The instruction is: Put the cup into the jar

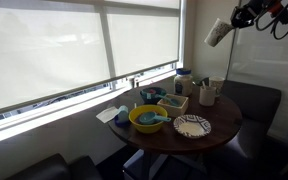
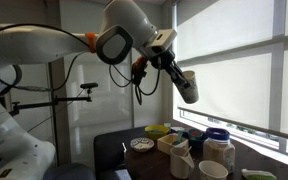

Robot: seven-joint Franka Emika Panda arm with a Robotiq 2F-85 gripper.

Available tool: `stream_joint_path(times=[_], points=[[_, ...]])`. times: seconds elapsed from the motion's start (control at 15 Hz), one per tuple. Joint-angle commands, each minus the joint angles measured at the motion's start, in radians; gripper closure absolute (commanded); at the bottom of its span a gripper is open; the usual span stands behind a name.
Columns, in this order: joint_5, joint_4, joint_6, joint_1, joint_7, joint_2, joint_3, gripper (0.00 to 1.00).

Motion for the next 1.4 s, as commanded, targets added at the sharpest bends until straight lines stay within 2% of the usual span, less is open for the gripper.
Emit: stream_joint_path(times=[0.0,0.4,0.47,0.67,0.93,1.2,1.33], points=[[0.003,0.036,-0.02,-0.01,-0.003,0.019,-0.006,0.97],[0.003,0.022,-0.019,-0.006,-0.007,0.019,-0.001,0.99],[-0.008,0.034,-0.006,-0.01,0.004,0.049,0.008,0.99],[0.02,0.158,-0.126,0.031,-0.031,0.187,-0.019,0.99],[-0.048,0.368,-0.268,0.036,-0.057,0.411,0.001,0.99],[-0.144,0.572,-0.286,0.023,-0.103,0.616,0.005,0.99],[-0.151,0.673,-0.271,0.017,-0.138,0.703,0.007,0.99]])
